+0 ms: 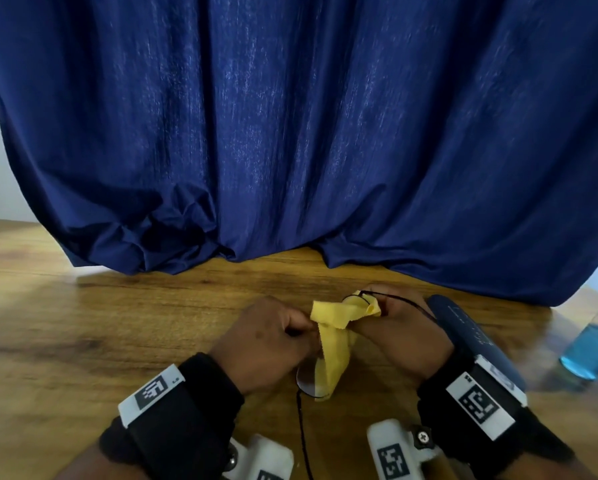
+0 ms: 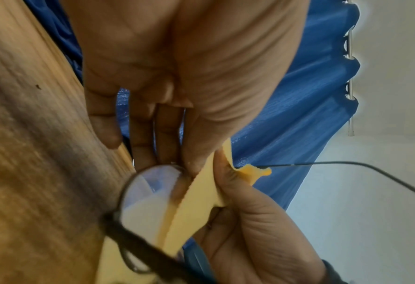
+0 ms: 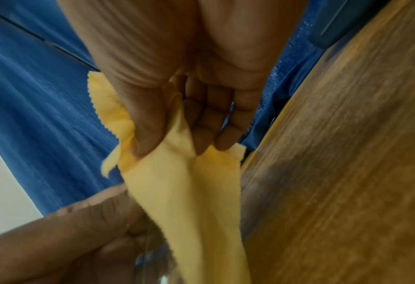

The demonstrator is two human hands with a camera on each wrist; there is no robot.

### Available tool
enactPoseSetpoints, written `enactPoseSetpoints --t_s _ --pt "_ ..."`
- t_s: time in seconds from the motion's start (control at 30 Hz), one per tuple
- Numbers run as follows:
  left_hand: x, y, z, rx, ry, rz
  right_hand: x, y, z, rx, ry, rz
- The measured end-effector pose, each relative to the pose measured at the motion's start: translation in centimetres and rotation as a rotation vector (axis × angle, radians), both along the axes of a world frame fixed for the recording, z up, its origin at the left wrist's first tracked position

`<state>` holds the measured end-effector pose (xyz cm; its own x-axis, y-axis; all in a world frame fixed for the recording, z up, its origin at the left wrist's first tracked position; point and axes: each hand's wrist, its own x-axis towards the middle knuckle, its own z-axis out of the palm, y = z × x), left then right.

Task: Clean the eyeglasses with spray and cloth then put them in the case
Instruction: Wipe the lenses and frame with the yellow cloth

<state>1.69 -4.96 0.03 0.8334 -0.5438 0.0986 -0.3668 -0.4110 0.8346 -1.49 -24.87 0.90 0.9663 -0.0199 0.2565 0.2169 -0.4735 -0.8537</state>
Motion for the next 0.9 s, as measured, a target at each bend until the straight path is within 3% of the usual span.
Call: enactPoseSetpoints --t_s 0.13,0.33,0.43,0.57,0.73,0.83,0.9 --pt "0.0 0.1 -0.1 -0.096 0.051 0.009 0.5 -0.3 -0.7 -0.05 0.002 -0.055" --pt "0.0 0.3 0.0 -0.11 0.032 0.083 0.4 -0.6 -0.5 -0.006 0.136 0.1" --pt "0.2 0.4 0.3 -0.139 0.035 0.143 0.7 -1.8 -0.4 -0.122 -0.011 -0.008" --pt "0.8 0.8 0.5 -0.253 0.069 0.262 1.0 -3.6 -0.2 0.031 -0.144 -0.119" --pt "1.0 0.6 0.4 -0.32 0.076 0.323 0.4 -2.1 0.1 -0.073 -0.312 0.148" --pt "0.8 0.4 0.2 -0.32 0.092 0.306 0.2 -0.8 0.1 -0.116 -0.268 0.297" --pt "0.6 0.0 0.1 -0.329 0.134 0.279 0.5 -0.5 -0.4 -0.118 -0.275 0.295"
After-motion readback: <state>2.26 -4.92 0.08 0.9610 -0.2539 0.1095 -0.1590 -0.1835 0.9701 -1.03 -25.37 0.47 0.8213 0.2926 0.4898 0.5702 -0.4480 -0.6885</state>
